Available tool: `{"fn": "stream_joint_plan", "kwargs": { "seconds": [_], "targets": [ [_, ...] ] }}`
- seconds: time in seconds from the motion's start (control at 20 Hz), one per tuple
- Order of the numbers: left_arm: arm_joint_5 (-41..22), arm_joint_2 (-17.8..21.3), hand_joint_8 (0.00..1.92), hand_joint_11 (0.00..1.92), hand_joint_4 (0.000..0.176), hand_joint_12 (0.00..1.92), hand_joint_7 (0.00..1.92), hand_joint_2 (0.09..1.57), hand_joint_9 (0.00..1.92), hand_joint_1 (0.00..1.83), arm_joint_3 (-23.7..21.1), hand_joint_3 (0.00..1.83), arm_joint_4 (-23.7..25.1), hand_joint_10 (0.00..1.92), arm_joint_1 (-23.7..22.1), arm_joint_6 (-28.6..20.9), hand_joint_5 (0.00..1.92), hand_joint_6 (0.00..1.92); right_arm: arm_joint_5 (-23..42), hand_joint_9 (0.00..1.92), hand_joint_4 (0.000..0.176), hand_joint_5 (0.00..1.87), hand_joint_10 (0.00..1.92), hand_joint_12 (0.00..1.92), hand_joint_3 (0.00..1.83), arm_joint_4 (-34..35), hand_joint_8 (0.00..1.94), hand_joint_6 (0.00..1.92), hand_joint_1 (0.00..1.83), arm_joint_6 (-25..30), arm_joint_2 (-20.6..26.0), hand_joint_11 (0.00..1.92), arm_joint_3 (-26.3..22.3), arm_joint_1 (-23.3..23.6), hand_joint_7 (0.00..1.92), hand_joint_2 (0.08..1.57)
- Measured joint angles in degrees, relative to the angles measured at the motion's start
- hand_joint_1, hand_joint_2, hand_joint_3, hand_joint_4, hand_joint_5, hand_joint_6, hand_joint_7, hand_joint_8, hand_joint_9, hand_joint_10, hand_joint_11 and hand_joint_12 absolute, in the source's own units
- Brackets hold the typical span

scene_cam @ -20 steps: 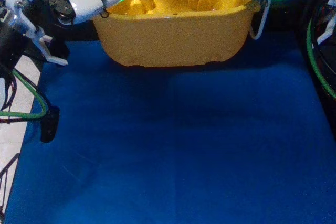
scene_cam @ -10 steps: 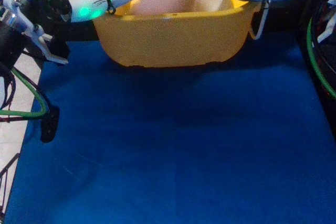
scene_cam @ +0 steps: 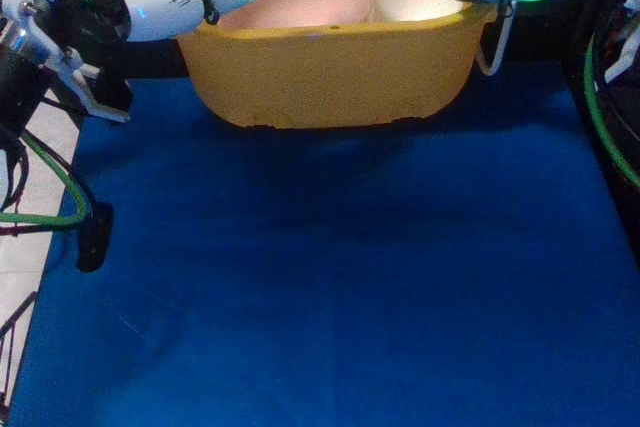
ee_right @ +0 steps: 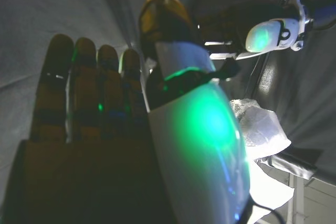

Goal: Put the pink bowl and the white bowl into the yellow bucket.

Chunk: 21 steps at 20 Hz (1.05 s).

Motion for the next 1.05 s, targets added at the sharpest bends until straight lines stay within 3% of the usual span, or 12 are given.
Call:
{"fn": "stream_joint_plan", "kwargs": {
  "seconds": [0.15,0.25,0.3,0.35,0.55,0.6,0.75,0.8,0.85,0.9,0.95,1.05],
  "targets": [
    [0.2,0.0,0.0,0.0,0.039,1.36,0.42,1.02,0.24,0.75,-0.1,0.0,0.0,0.43,0.0,-0.4,0.47,0.0,0.0,0.36,0.0,0.4,0.12,1.23,0.01,-0.1,0.01,0.33,0.72,0.0,0.9,0.0,-0.9,0.0,0.43,1.1],
    [0.8,0.1,0.0,0.0,0.03,1.51,0.44,1.02,0.2,0.76,-0.5,0.0,0.0,0.66,0.0,-1.4,0.47,0.0,0.5,0.36,0.0,0.4,0.12,1.2,0.01,0.1,0.01,0.33,0.73,0.0,2.5,0.0,-2.6,0.0,0.44,1.1],
    [1.2,0.4,0.01,0.0,0.051,1.59,0.47,1.04,0.18,0.71,-1.0,0.0,0.0,0.76,0.0,-1.5,0.47,0.0,1.5,0.36,0.0,0.41,0.11,1.16,0.0,0.1,0.01,0.32,0.75,0.0,3.3,0.0,-3.5,0.0,0.46,1.1],
    [2.2,0.8,0.02,0.0,0.047,1.72,0.5,1.03,0.2,0.67,-1.4,0.0,0.0,0.77,0.0,-1.6,0.5,0.01,3.1,0.36,0.0,0.41,0.1,1.17,0.0,0.0,0.01,0.31,0.77,0.0,3.8,0.0,-4.4,0.0,0.47,1.1],
    [4.7,2.0,0.01,0.0,0.025,1.64,0.5,1.08,0.2,0.65,-1.9,0.01,0.0,0.72,-0.9,-1.6,0.48,0.0,9.0,0.38,0.0,0.37,0.12,1.2,0.0,-3.1,0.01,0.36,0.81,2.4,6.6,0.0,-7.5,0.0,0.51,1.09],
    [6.1,2.7,0.01,0.0,0.0,1.67,0.52,1.07,0.2,0.74,-2.4,0.0,0.0,0.75,-1.1,-1.6,0.52,0.02,10.1,0.43,0.0,0.38,0.12,1.18,0.0,-5.0,0.01,0.45,0.75,4.6,7.1,0.0,-7.8,0.4,0.54,1.08],
    [10.2,4.5,0.02,0.0,0.0,1.71,0.56,1.04,0.23,0.89,-4.0,0.0,0.0,0.8,-1.6,-1.6,0.55,0.05,16.5,0.43,0.0,0.21,0.07,1.12,0.01,-7.4,0.0,0.58,0.65,7.9,8.8,0.0,-9.3,0.8,0.51,1.09],
    [11.2,5.4,0.02,0.02,0.0,1.83,0.57,1.03,0.24,0.91,-4.4,0.0,0.0,0.83,-1.8,-1.6,0.55,0.05,18.9,0.43,0.02,0.18,0.07,1.12,0.0,-7.9,0.0,0.57,0.61,8.0,10.0,0.0,-10.5,0.8,0.49,1.07],
    [11.6,5.9,0.02,0.03,0.0,1.87,0.57,1.02,0.22,0.88,-4.7,0.0,0.0,0.87,-1.9,-1.6,0.55,0.06,20.4,0.43,0.054,0.16,0.06,1.17,0.0,-8.0,0.0,0.54,0.68,8.0,10.5,0.0,-10.9,0.8,0.5,1.04],
    [13.8,7.4,0.02,0.02,0.001,1.79,0.57,1.03,0.2,0.85,-5.7,0.0,0.0,0.94,-2.2,-1.6,0.53,0.07,23.7,0.48,0.081,0.14,0.03,1.19,0.0,-7.9,0.0,0.18,0.69,8.0,11.3,0.0,-11.6,0.8,0.48,0.96],
    [15.7,8.2,0.03,0.0,0.011,1.76,0.59,1.04,0.2,0.83,-6.2,0.01,0.0,0.97,-2.3,-1.6,0.51,0.07,25.7,0.49,0.068,0.11,0.02,1.15,0.0,-7.4,0.0,0.06,0.71,8.0,12.0,0.0,-12.1,0.8,0.46,0.97],
    [19.2,9.6,0.05,0.0,0.003,1.71,0.6,1.06,0.24,0.73,-7.2,0.01,0.0,0.96,-2.3,-1.6,0.47,0.09,29.8,0.52,0.048,0.06,0.03,1.16,0.01,-7.3,0.01,0.03,0.68,8.0,13.4,0.03,-13.7,0.7,0.47,1.0]
  ]
}}
